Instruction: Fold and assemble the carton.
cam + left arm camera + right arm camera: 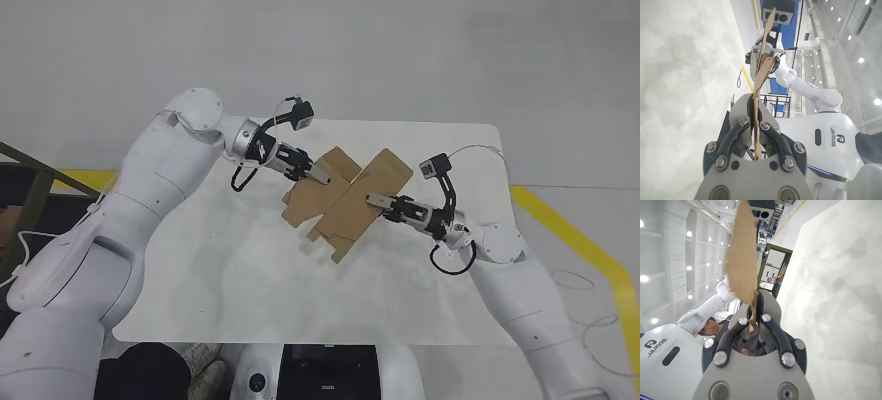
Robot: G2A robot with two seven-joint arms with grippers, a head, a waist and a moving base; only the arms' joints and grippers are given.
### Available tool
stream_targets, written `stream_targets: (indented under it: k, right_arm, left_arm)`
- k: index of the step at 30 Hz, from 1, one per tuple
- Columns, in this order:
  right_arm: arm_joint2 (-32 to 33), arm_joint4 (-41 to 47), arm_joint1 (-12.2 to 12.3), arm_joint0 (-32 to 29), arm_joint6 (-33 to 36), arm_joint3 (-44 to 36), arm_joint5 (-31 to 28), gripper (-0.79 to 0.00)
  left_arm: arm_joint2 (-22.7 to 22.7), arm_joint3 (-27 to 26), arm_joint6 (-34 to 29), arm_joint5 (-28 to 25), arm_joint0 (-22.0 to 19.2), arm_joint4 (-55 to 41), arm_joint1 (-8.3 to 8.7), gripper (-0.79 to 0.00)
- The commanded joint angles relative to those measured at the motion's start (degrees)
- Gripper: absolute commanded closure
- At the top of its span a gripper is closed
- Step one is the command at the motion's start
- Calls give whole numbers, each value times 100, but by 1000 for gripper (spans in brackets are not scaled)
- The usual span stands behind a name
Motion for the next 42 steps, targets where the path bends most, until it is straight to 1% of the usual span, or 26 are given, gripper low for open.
stream_targets:
  k: [1, 2, 3, 4, 6, 7, 8, 10, 11, 14, 17, 18, 22, 24, 26, 28, 30, 34, 36, 42]
  right_arm:
    - [18, 33, 2, 10, 23, 4, 36, 0]
    - [29, 60, 2, 14, 25, 8, 63, 0]
    - [44, 113, 2, 13, 19, 9, 94, 0]
    - [57, 166, 1, 8, 17, 10, 119, 0]
    - [90, 255, 2, -9, -20, 14, 198, 0]
    - [109, 307, 2, -27, -66, 6, 263, 0]
    - [141, 373, 2, -51, -153, 0, 368, 0]
    - [214, 527, 5, -129, -294, -86, 487, 0]
    - [272, 585, 11, -183, -406, -117, 567, 0]
    - [494, 593, 39, -409, -840, -361, 695, 0]
    - [784, 468, 78, -747, -1504, -809, 929, 0]
    - [923, 285, 100, -862, -1812, -983, 1045, 0]
    - [1251, -302, 150, -1479, -2795, -1966, 1581, 0]
    - [1337, -549, 160, -1756, -3177, -2367, 1856, 0]
    - [1352, -719, 162, -1979, -3415, -2665, 2077, 0]
    - [1352, -960, 160, -2154, -3678, -2876, 2267, 0]
    - [1341, -1063, 152, -2283, -3855, -3003, 2349, 0]
    - [1348, -1156, 140, -2415, -3957, -3030, 2320, 0]
    - [1353, -1175, 134, -2434, -3957, -2996, 2297, 0]
    - [1278, -1182, 106, -2363, -3885, -2834, 2249, 0]
  left_arm:
    - [42, 22, 0, -51, -15, -46, -8, -222]
    - [52, 22, 0, -61, -25, -66, -10, -369]
    - [51, 12, 0, -61, -32, -103, -13, -770]
    - [37, 20, 0, -61, -28, -164, -14, -785]
    - [-73, 118, 76, -137, -45, -304, -13, -785]
    - [-149, 173, 289, -350, -54, -269, -8, -785]
    - [-245, 245, 614, -606, -32, -251, -2, -785]
    - [-402, 239, 1022, -808, 76, -372, 10, -785]
    - [-526, 258, 1325, -917, 129, -451, 27, -785]
    - [-795, 141, 2213, -1124, 349, -275, 110, -785]
    - [-1027, -192, 3045, -1003, 642, 100, 224, -785]
    - [-1105, -344, 3308, -910, 768, 200, 263, -785]
    - [-1348, -1125, 3886, -543, 1266, 576, 399, -785]
    - [-1427, -1483, 4034, -375, 1502, 658, 440, -785]
    - [-1451, -1751, 4094, -197, 1693, 719, 459, -785]
    - [-1418, -1935, 4104, -48, 1838, 729, 451, -785]
    - [-1354, -2025, 4081, 77, 1887, 813, 428, -785]
    - [-1213, -1974, 4010, 260, 1891, 804, 348, -785]
    - [-1143, -1897, 3874, 342, 1847, 729, 299, -785]
    - [-972, -1654, 3755, 337, 1656, 698, 142, -785]
